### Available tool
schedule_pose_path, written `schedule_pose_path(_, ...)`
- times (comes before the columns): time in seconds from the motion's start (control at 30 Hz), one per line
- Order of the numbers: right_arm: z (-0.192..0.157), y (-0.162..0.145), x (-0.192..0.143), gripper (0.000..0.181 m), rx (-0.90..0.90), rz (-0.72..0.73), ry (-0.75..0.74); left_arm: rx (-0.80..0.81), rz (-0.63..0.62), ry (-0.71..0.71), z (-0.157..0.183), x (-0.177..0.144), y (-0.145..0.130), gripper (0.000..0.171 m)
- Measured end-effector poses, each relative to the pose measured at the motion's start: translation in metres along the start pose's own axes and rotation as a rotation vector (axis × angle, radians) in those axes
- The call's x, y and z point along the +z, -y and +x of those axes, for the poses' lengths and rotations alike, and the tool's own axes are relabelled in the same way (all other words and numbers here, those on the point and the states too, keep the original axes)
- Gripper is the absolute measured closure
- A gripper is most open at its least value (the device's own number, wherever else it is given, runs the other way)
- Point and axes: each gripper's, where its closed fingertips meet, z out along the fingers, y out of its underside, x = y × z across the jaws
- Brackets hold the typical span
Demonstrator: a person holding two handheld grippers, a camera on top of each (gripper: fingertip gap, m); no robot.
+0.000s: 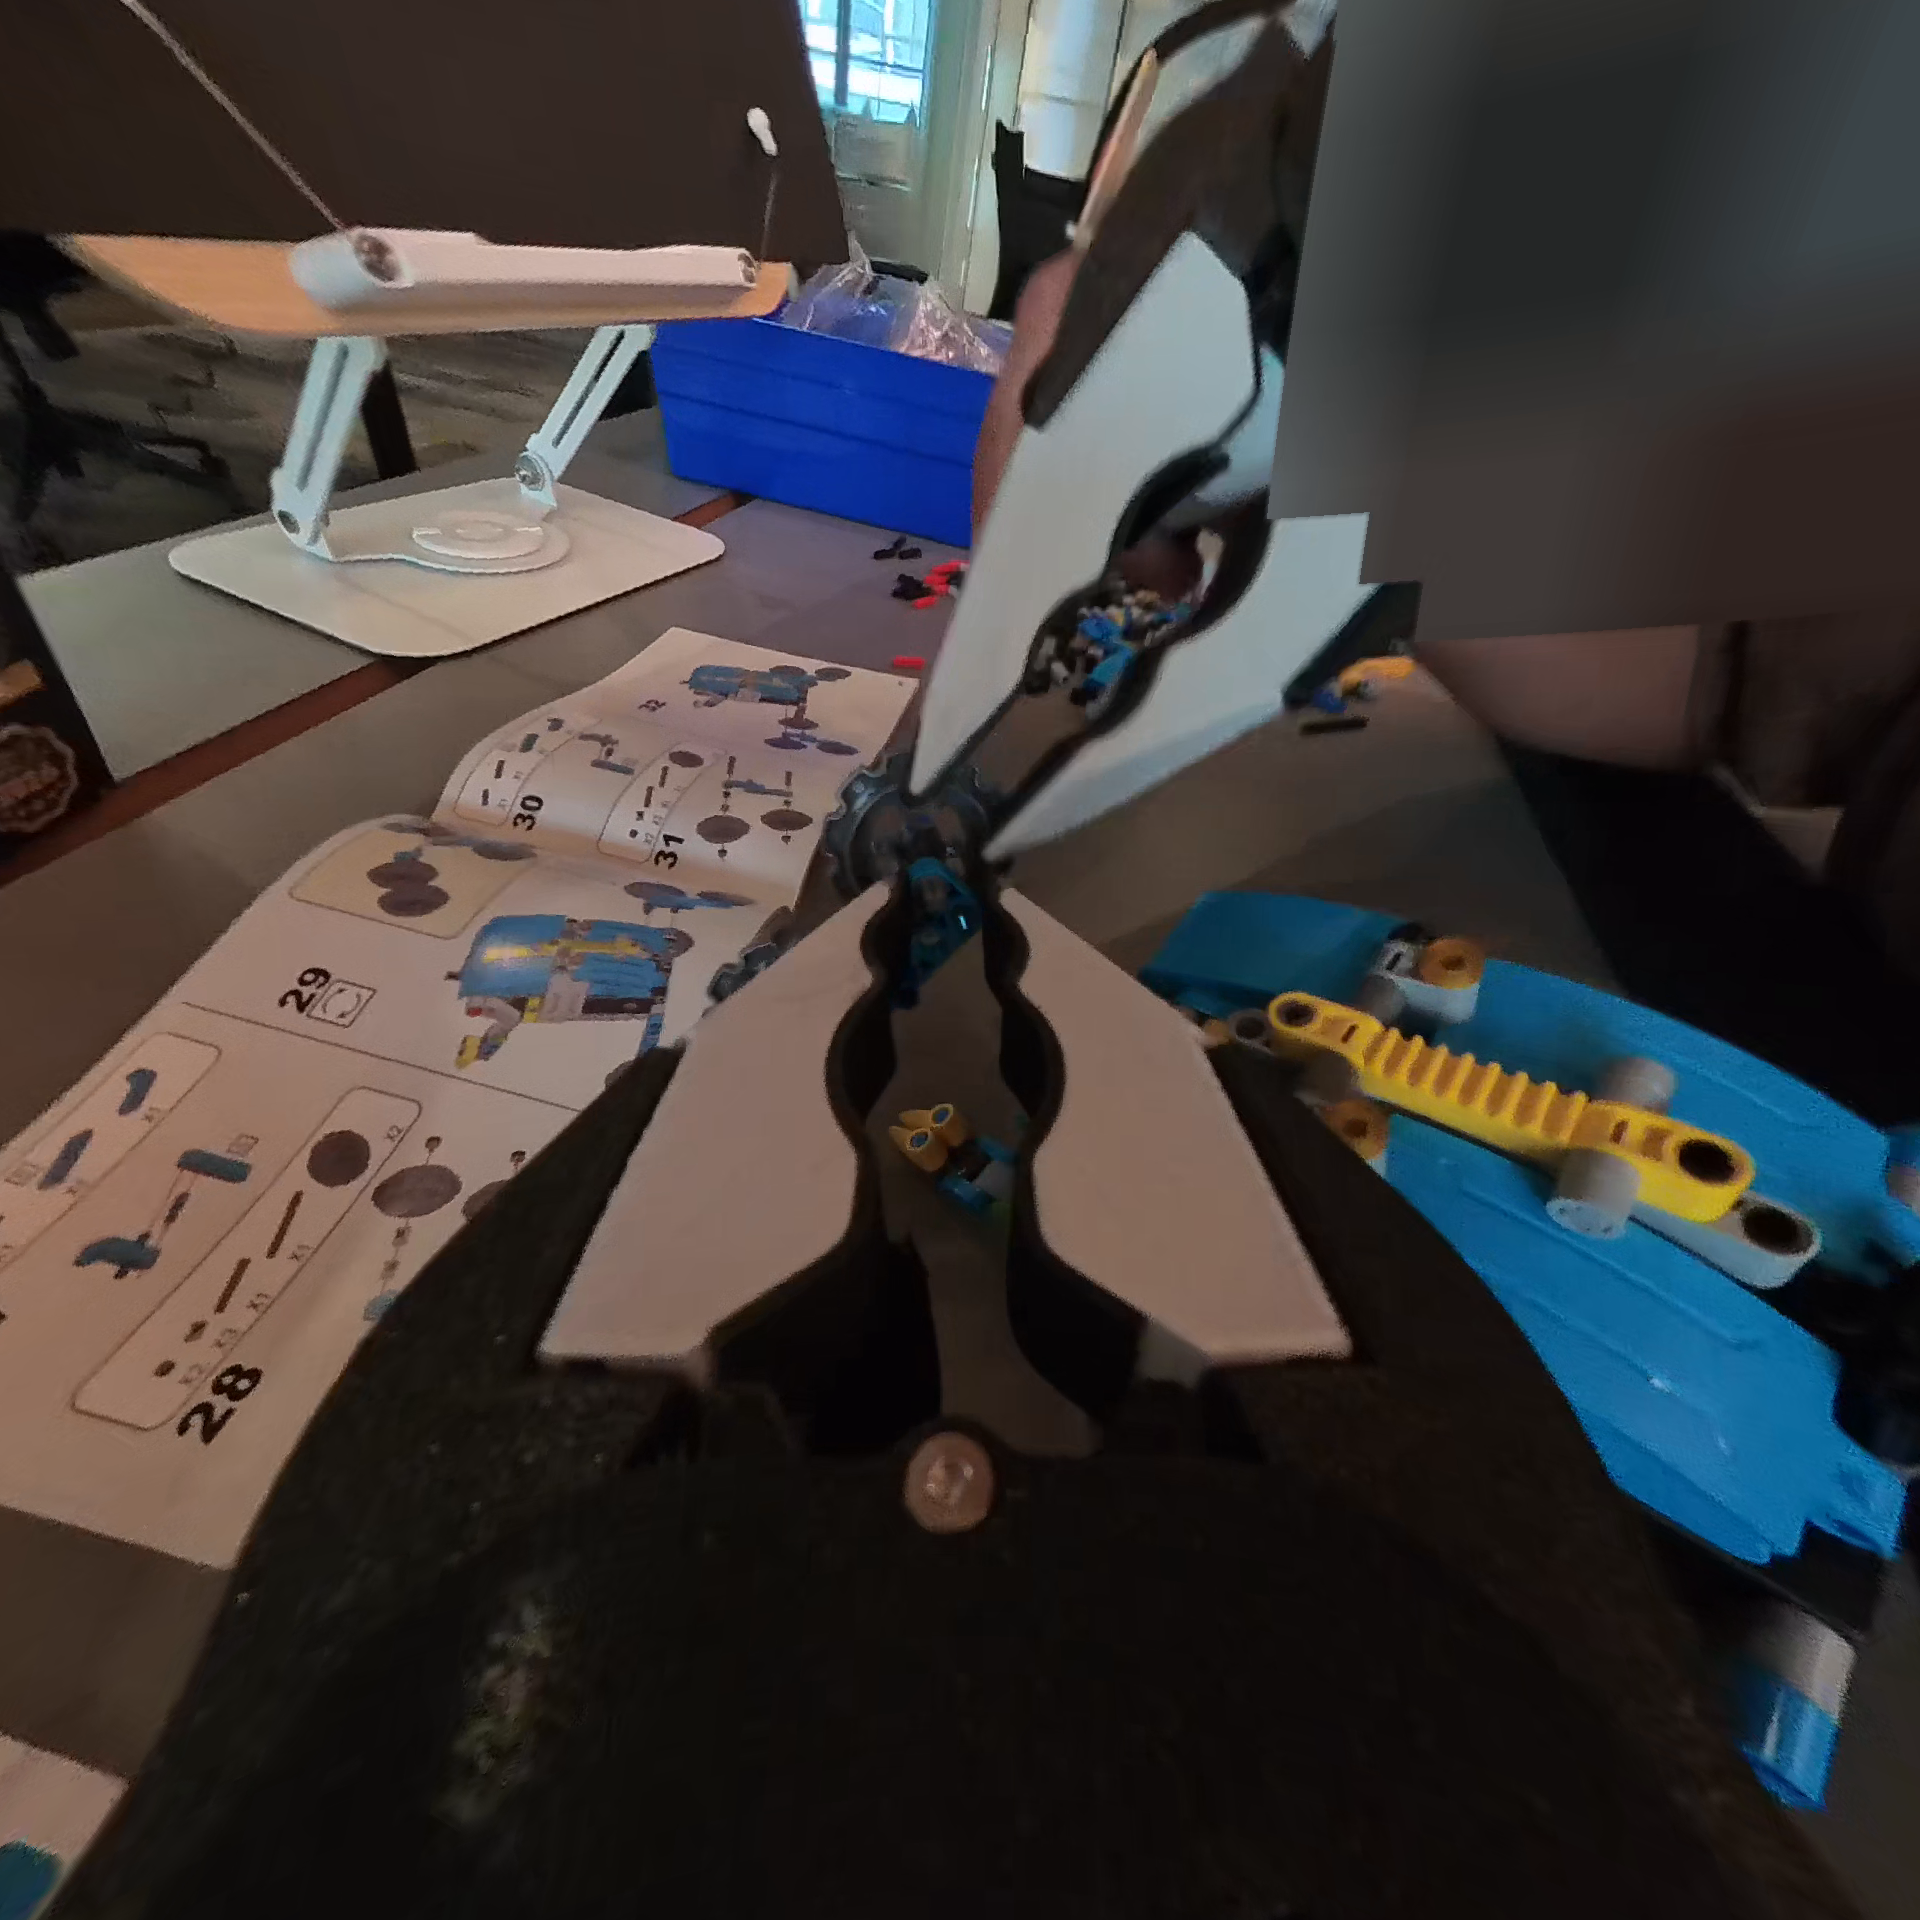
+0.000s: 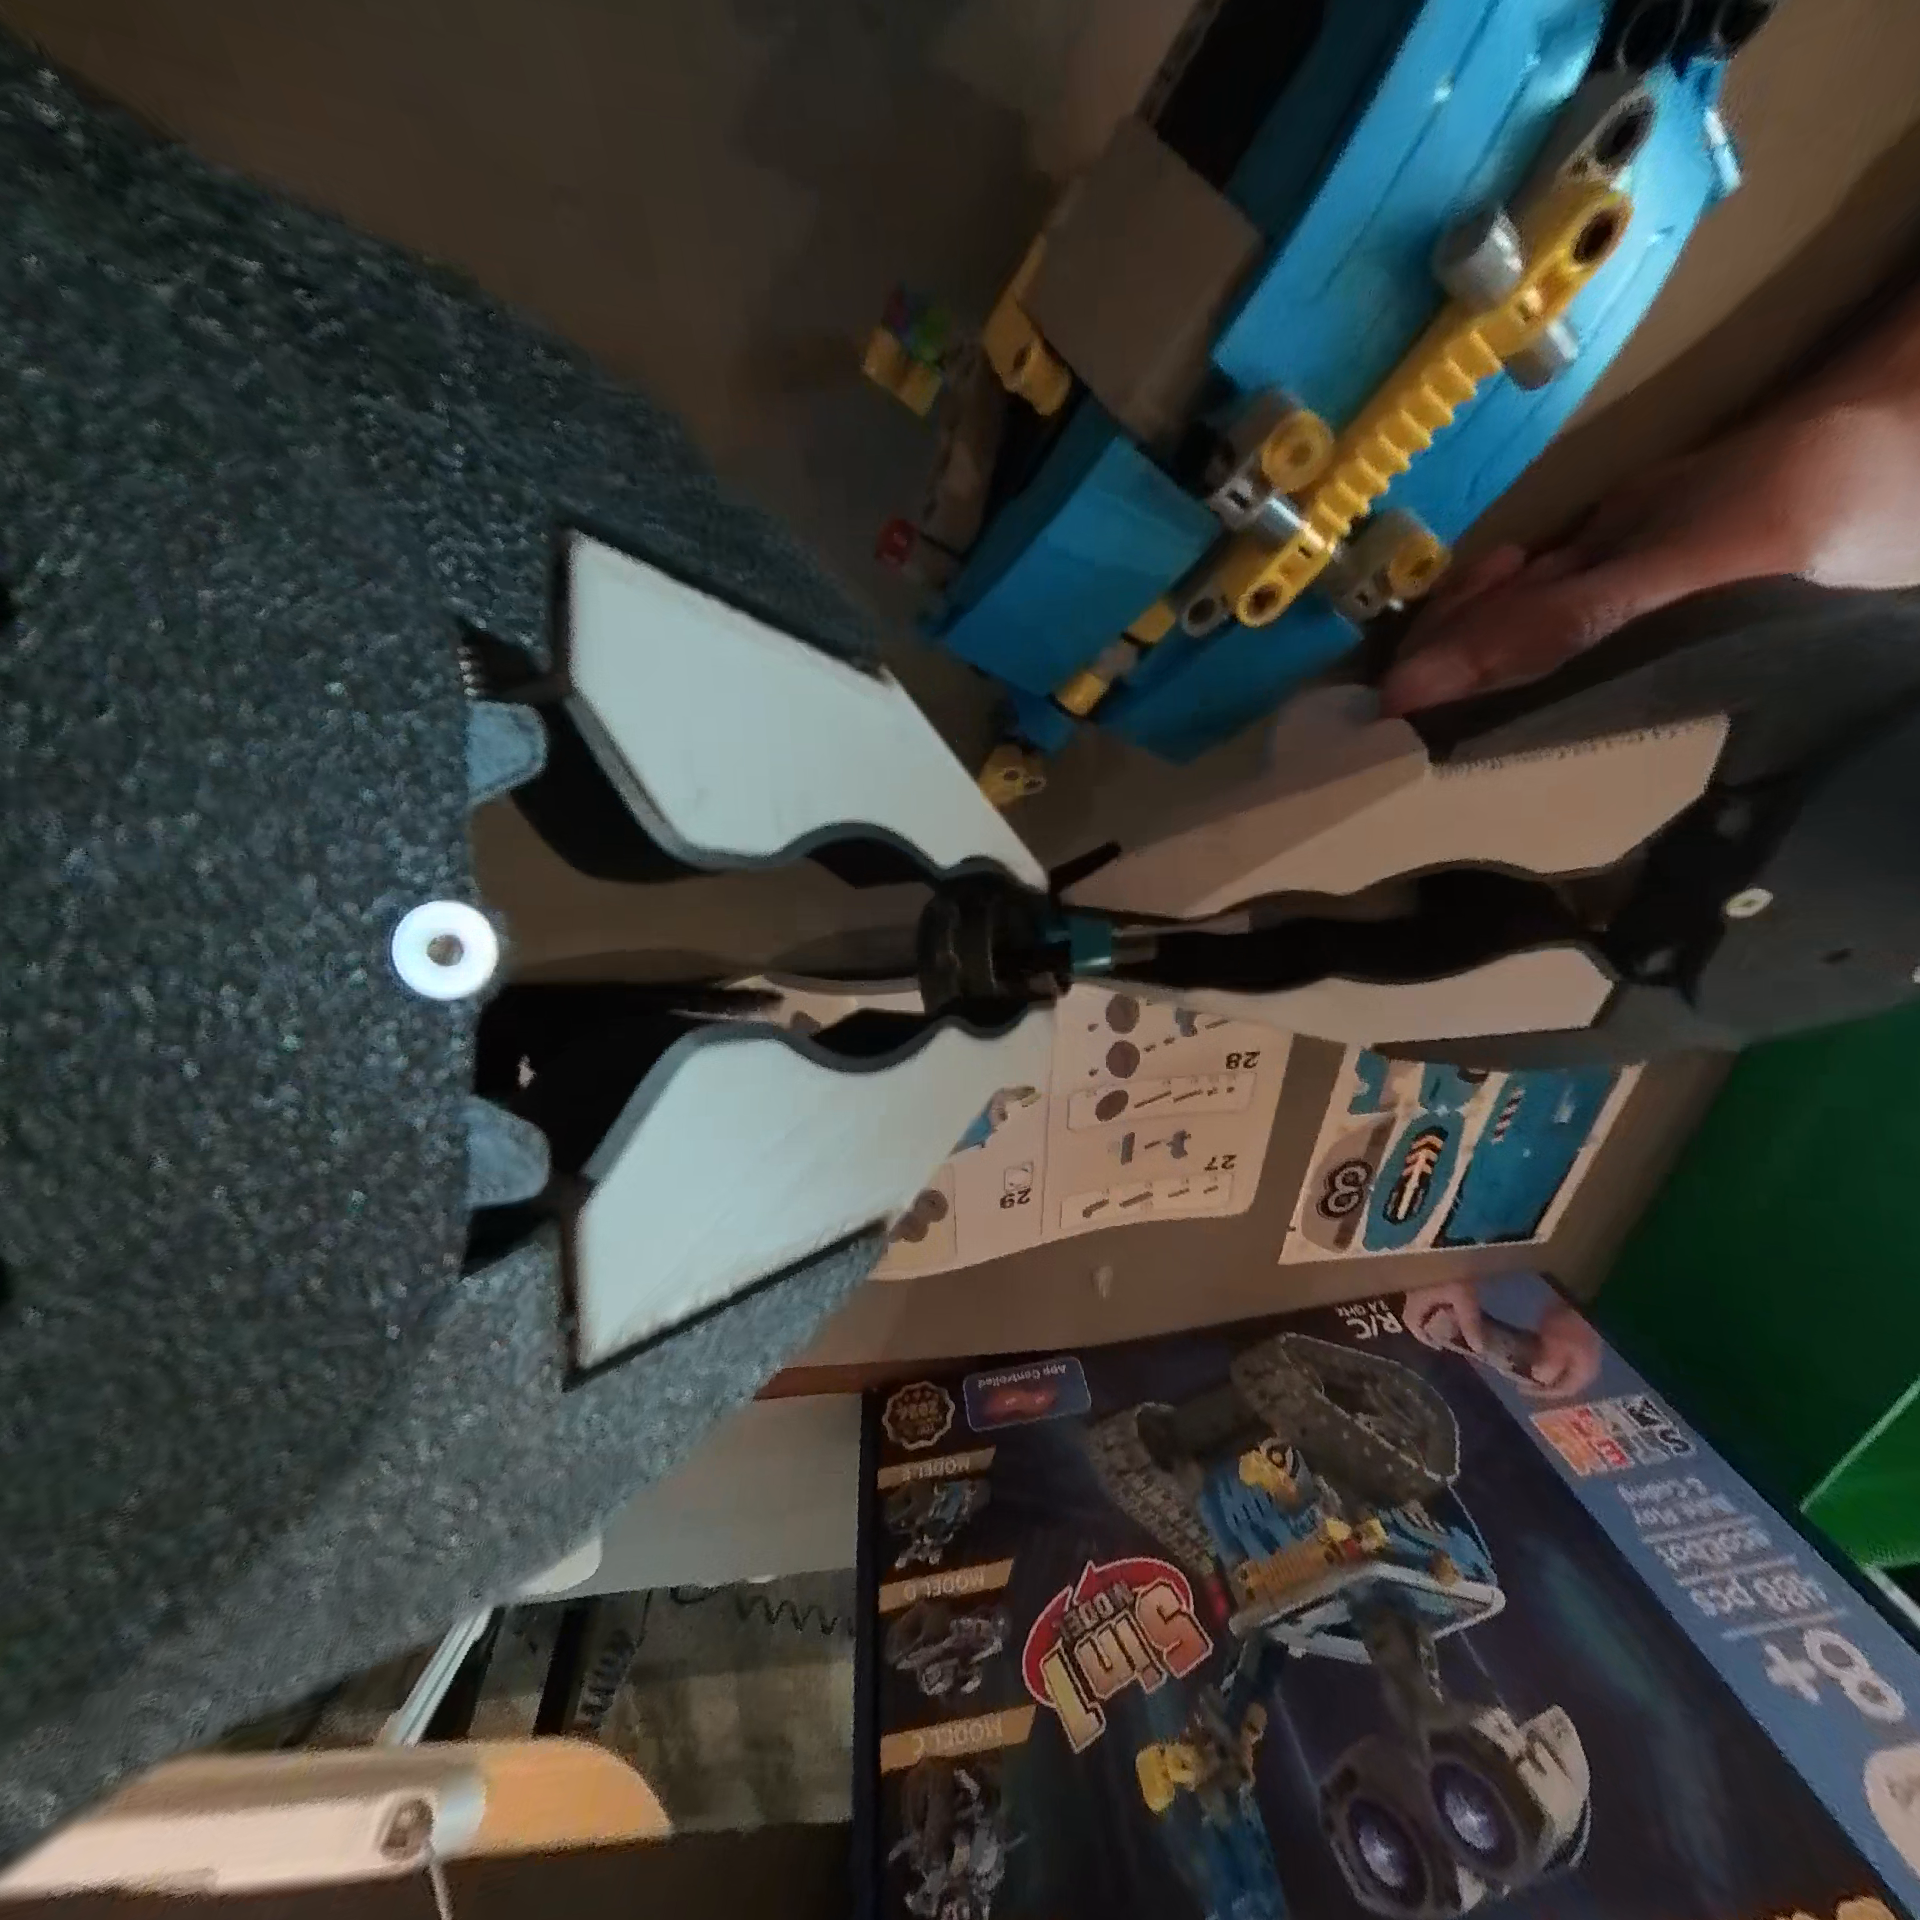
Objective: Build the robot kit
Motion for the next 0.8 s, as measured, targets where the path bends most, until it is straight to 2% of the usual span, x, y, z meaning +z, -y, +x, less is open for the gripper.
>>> schedule_pose_path(0.1, 0.002, -0.003, -0.008, 0.171, -0.006, -0.012, 0.010, 0.101, -0.028, 0.015, 0.008, 0.003, -0.004, 0.160)
schedule_pose_path(0.17, -0.008, -0.004, -0.007, 0.168, 0.039, -0.012, 0.093, 0.142, -0.041, 0.015, 0.012, 0.005, -0.006, 0.160)
schedule_pose_path(0.27, -0.012, -0.013, 0.002, 0.165, 0.008, -0.058, 0.089, 0.170, -0.062, 0.014, 0.015, 0.007, -0.009, 0.161)
schedule_pose_path(0.4, -0.018, -0.014, 0.006, 0.172, -0.009, -0.057, 0.104, 0.179, -0.065, 0.020, 0.016, 0.007, -0.010, 0.161)
schedule_pose_path(0.5, -0.013, -0.010, 0.006, 0.173, -0.014, -0.018, 0.081, 0.161, -0.024, 0.029, 0.013, 0.004, -0.004, 0.159)
schedule_pose_path(0.63, -0.008, -0.016, 0.005, 0.174, 0.027, -0.032, 0.095, 0.173, 0.097, 0.055, 0.012, -0.009, 0.013, 0.156)
schedule_pose_path(0.77, -0.012, -0.011, 0.006, 0.174, 0.031, -0.008, 0.112, 0.152, 0.063, 0.027, 0.013, -0.005, 0.008, 0.161)
schedule_pose_path(0.8, -0.011, -0.011, 0.005, 0.174, 0.026, -0.004, 0.103, 0.151, 0.061, 0.026, 0.013, -0.004, 0.008, 0.167)
